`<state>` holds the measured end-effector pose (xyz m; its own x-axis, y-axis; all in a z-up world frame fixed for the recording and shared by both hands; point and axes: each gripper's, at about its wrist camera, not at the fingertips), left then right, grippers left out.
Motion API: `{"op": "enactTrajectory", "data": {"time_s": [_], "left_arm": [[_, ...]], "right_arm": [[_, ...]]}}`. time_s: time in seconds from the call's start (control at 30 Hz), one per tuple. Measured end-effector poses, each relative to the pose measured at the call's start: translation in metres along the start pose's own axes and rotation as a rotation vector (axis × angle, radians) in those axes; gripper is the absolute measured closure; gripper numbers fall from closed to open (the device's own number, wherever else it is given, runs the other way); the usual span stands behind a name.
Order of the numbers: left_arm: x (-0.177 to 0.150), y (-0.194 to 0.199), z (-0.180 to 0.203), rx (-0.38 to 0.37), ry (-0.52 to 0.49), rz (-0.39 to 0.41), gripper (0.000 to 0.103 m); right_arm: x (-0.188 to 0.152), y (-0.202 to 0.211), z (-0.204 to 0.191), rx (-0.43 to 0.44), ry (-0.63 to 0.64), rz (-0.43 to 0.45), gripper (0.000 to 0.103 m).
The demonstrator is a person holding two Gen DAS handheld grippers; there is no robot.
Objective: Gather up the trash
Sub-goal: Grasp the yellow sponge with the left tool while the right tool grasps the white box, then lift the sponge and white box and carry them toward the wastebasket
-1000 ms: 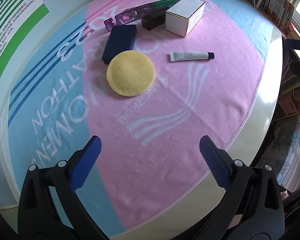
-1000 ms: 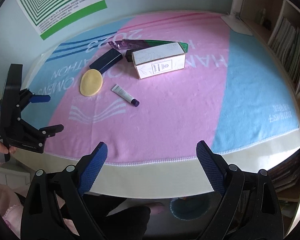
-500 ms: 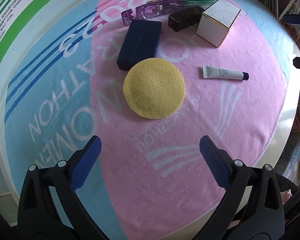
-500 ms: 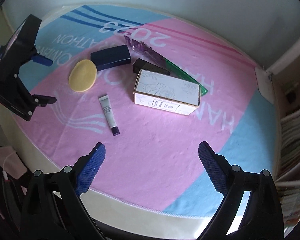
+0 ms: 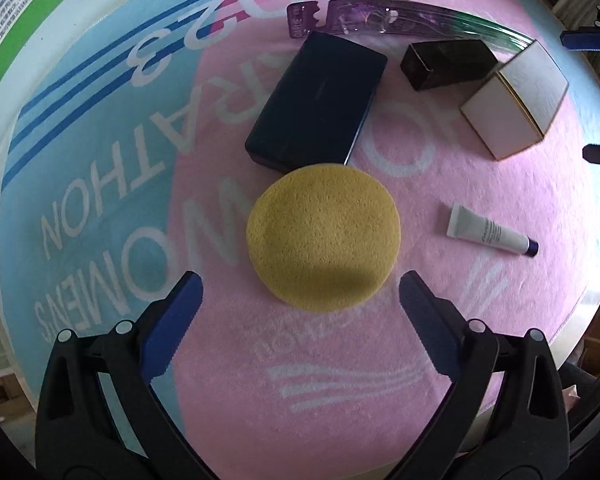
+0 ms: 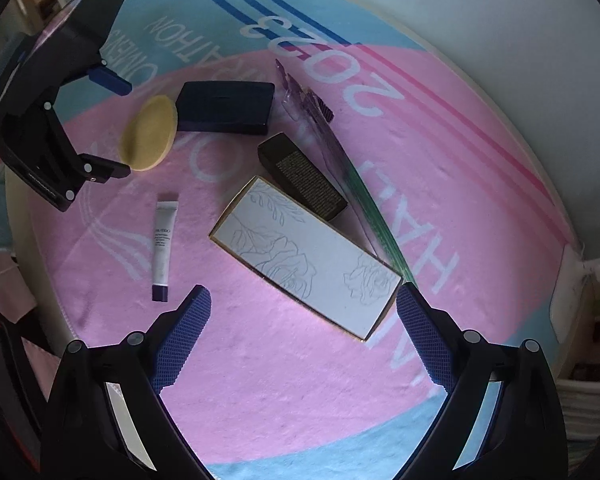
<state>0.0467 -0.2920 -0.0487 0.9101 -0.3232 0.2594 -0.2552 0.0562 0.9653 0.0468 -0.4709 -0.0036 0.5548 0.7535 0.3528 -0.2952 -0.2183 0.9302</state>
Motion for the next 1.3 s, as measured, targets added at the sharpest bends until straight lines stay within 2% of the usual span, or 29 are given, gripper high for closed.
{"op": "enactTrajectory", "data": {"time_s": [0.2,0.33,0.47,0.53,0.6,0.63,0.67,0.7,0.77,0.87,1.03,1.3], "left_arm": [[0.017,-0.018,-0.001,-0.019,0.063,-0.035,0.007],[0.029,-0.029,-0.005,-0.028,0.093,-0.034,0.006],[0.038,-0.035,-0.009,-0.027,0.097,-0.035,0.007],[0.039,-0.035,-0.009,-0.025,0.095,-0.029,0.007],[0.037,-0.033,-0.006,-0.024,0.092,-0.022,0.011],[0.036,-0.029,-0.003,-0.023,0.091,-0.018,0.015],[0.035,-0.026,-0.002,-0.024,0.091,-0.013,0.019],[0.035,-0.022,-0.001,-0.024,0.091,-0.007,0.028],[0.034,-0.019,-0.004,-0.042,0.099,-0.006,0.028],[0.028,-0.014,-0.01,-0.033,0.104,0.005,0.028],[0.016,-0.004,-0.014,-0.067,0.115,0.019,0.028],[-0.005,0.019,-0.016,-0.055,0.075,0.051,0.028]], "right_arm": [[0.009,-0.023,0.0,0.089,0.109,-0.046,0.007],[0.013,-0.034,-0.003,0.057,0.2,-0.019,0.006],[0.017,-0.044,0.0,0.027,0.223,-0.012,0.007],[0.019,-0.048,0.001,0.039,0.222,-0.009,0.007],[0.02,-0.052,-0.002,0.03,0.231,-0.001,0.009],[0.021,-0.054,-0.003,0.042,0.226,-0.013,0.01],[0.022,-0.056,-0.002,0.076,0.207,-0.026,0.024],[0.024,-0.057,-0.001,0.12,0.17,-0.04,0.043],[0.025,-0.056,0.002,0.152,0.118,-0.055,0.052],[0.025,-0.047,0.003,0.155,0.079,-0.047,0.052],[0.023,-0.02,0.007,0.198,-0.042,-0.002,0.052],[0.007,0.006,-0.009,0.152,-0.135,0.011,0.052]]}}
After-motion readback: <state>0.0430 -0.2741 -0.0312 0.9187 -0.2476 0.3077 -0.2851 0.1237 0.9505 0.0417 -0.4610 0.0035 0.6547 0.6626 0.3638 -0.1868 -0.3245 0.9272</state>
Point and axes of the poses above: each gripper's, at about its wrist camera, not at the fingertips, and y roughly against the way its jaws point, z to its right, x to its top, and after that the axes turned 8 degrees about z, right-handed
